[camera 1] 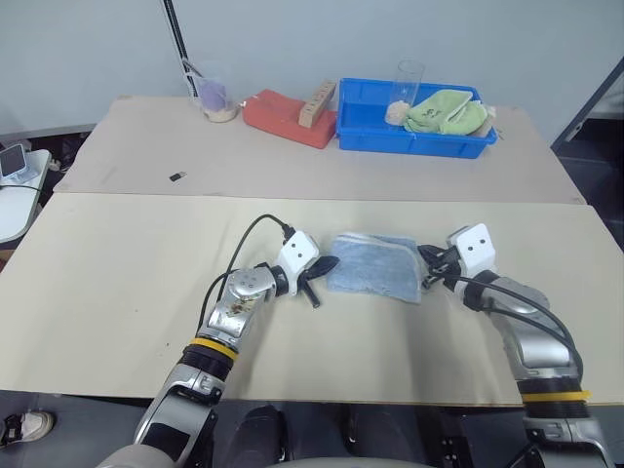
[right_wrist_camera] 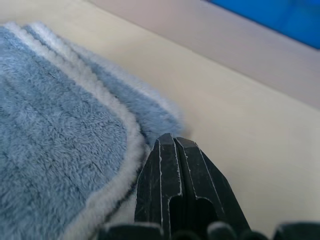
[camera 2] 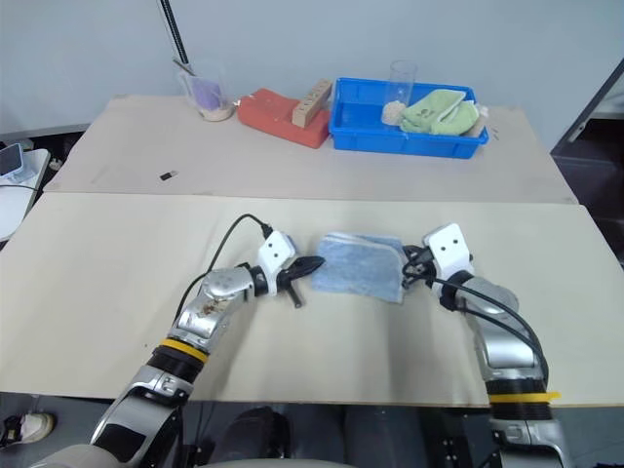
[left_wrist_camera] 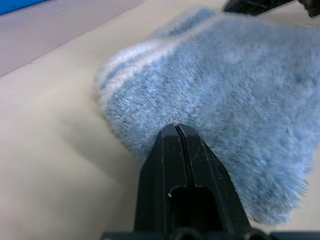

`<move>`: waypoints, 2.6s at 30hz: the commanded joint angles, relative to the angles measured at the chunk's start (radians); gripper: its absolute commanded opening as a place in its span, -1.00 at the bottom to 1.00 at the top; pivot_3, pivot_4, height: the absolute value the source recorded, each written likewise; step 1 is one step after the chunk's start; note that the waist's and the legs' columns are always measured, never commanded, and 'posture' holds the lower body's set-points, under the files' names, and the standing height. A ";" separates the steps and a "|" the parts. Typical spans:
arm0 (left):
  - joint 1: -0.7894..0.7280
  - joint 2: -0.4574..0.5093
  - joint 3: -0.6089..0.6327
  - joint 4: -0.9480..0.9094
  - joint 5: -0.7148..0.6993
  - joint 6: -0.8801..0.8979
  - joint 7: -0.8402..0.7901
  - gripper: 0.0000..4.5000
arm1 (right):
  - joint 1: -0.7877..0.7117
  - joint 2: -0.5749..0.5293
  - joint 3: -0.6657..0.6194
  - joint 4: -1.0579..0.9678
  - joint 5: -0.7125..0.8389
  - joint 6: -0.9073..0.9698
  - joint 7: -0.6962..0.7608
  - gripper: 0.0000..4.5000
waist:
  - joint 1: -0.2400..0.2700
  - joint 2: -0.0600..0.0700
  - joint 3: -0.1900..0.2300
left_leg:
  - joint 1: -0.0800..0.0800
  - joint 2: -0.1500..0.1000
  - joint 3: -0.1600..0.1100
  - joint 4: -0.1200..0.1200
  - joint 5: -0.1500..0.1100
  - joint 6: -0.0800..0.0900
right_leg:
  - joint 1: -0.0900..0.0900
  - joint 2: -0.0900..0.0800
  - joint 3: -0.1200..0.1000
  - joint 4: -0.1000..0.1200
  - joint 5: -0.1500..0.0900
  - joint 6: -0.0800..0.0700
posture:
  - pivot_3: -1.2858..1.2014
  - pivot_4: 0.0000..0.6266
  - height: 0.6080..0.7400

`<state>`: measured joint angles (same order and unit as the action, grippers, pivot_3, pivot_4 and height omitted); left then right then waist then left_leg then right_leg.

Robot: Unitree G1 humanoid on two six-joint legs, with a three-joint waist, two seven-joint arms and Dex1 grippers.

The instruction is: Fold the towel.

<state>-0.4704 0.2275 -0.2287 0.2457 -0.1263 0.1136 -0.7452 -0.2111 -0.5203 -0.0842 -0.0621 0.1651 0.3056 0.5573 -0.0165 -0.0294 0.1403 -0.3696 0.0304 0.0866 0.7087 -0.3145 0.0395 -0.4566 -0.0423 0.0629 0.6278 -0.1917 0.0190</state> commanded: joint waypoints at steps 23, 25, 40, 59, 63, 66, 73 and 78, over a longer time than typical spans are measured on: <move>-0.034 -0.005 0.034 0.019 0.007 -0.033 -0.007 -1.00 | -0.030 -0.036 -0.006 -0.006 0.017 0.032 0.033 -0.97 | 0.004 0.000 0.000 | 0.001 -0.002 0.000 0.001 0.000 0.000 | 0.002 0.000 0.000 -0.001 0.000 0.000 | 0.03 -0.52 0.65; -0.014 0.040 0.049 -0.081 -0.031 0.016 -0.054 -0.89 | -0.032 -0.029 -0.044 -0.054 0.068 0.075 0.036 -0.99 | 0.004 0.000 0.000 | 0.000 0.000 0.000 0.001 0.000 0.000 | 0.001 0.000 0.000 -0.001 0.000 0.000 | 0.03 -0.52 0.65; 0.093 0.525 0.269 -0.580 -0.422 0.326 -0.420 1.00 | -0.092 -0.136 -0.069 -0.036 0.180 0.222 0.158 0.97 | 0.005 0.001 0.000 | 0.001 0.001 0.000 0.001 0.000 0.000 | 0.001 0.000 0.000 -0.001 0.000 0.000 | 0.03 -0.52 0.65; 0.154 0.605 0.323 -0.740 -0.586 0.419 -0.426 1.00 | -0.320 -0.064 0.070 0.387 0.147 0.259 0.330 0.16 | 0.001 0.001 0.000 | 0.001 0.000 0.001 0.001 0.000 0.000 | 0.001 0.001 0.000 -0.001 0.000 0.000 | 0.03 -0.52 0.65; 0.160 0.597 0.325 -0.733 -0.578 0.391 -0.429 1.00 | -0.313 -0.062 0.073 0.375 0.138 0.263 0.331 -0.45 | 0.002 0.001 0.000 | 0.001 0.000 0.001 0.001 0.000 0.000 | 0.001 0.001 0.000 -0.001 0.000 0.000 | 0.03 -0.52 0.65; 0.157 0.589 0.314 -0.720 -0.562 0.368 -0.427 1.00 | -0.304 -0.066 0.055 0.334 0.144 0.254 0.325 -0.91 | 0.002 0.001 0.000 | 0.001 0.000 0.001 0.001 0.000 0.000 | 0.001 0.001 0.000 -0.001 0.000 0.000 | 0.03 -0.52 0.65; 0.144 0.572 0.313 -0.696 -0.550 0.352 -0.398 1.00 | -0.365 -0.071 -0.151 0.433 0.149 0.180 0.090 -0.98 | 0.004 0.001 0.000 | 0.001 -0.001 0.002 0.001 0.000 0.000 | 0.001 0.001 0.000 -0.001 0.000 0.000 | 0.03 -0.52 0.65; 0.130 0.576 0.301 -0.684 -0.541 0.360 -0.395 1.00 | -0.361 -0.055 -0.251 0.493 0.146 0.213 -0.076 -0.98 | 0.002 0.001 0.000 | 0.001 -0.001 0.002 0.001 0.000 0.000 | 0.001 0.001 0.000 -0.001 0.000 0.000 | 0.03 -0.52 0.65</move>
<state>-0.3194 0.7998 0.0656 -0.4317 -0.6689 0.4834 -1.1466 -0.5720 -0.5760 -0.3014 0.4377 0.2978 0.5068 0.5187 -0.0145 -0.0283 0.1406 -0.3690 0.0293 0.0885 0.7097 -0.3144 0.0394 -0.4559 -0.0418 0.0627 0.6264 -0.1921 0.0189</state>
